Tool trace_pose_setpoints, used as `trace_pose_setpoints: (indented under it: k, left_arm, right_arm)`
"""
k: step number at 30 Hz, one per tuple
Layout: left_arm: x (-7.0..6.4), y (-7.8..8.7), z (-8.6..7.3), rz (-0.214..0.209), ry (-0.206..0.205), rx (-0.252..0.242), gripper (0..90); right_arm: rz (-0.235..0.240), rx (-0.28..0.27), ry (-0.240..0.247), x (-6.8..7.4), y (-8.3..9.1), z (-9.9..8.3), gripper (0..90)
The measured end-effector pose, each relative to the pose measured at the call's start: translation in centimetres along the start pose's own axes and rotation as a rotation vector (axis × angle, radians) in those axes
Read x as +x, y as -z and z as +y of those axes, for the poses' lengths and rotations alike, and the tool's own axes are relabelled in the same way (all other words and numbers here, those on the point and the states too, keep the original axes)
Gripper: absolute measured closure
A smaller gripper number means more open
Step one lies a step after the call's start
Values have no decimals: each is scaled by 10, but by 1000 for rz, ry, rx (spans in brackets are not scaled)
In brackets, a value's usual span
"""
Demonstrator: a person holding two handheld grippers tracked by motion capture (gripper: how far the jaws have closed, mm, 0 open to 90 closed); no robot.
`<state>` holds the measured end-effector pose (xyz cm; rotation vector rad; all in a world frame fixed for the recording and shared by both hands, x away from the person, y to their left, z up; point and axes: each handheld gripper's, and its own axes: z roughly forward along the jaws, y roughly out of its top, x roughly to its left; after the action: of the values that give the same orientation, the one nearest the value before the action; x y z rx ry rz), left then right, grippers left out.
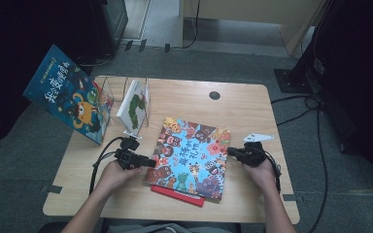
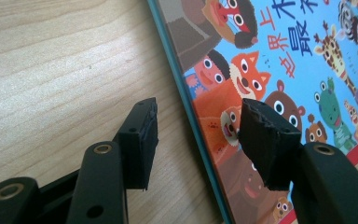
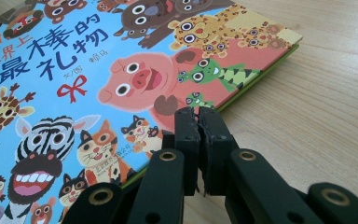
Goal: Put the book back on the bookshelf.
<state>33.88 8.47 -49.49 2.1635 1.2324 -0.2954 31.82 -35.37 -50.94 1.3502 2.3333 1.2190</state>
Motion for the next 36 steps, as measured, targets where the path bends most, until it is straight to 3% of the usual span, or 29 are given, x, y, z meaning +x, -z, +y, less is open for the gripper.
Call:
trace_pose_setpoints:
  k: [3,6,9,11,12,14,17,24,36]
  left_arm:
    - [-3,-2,-2,-7,5,-22,430]
    - [-7,-4,-4,17,-16,-43,409]
    - [-7,-4,-3,15,10,-52,415]
    - [-7,-2,-2,92,25,-80,392]
    - [-6,-2,-1,106,31,-85,376]
    - [2,-1,3,82,82,-106,374]
    - [8,-1,9,56,121,-111,394]
    - [6,-2,22,43,62,-92,369]
    - [11,-10,32,7,90,-56,352]
  right_arm:
    - [-1,1,4,0,0,0,867]
    - [-1,1,3,1,0,-1,867]
    - [-2,1,4,2,1,-2,867]
    - [-3,1,5,2,1,-2,867]
    - [-5,1,3,2,1,-2,867]
    - [-4,1,5,3,1,-3,867]
    - [-2,-6,3,2,1,-3,868]
    - [8,-7,5,6,3,-7,868]
    - [39,7,25,15,9,-17,868]
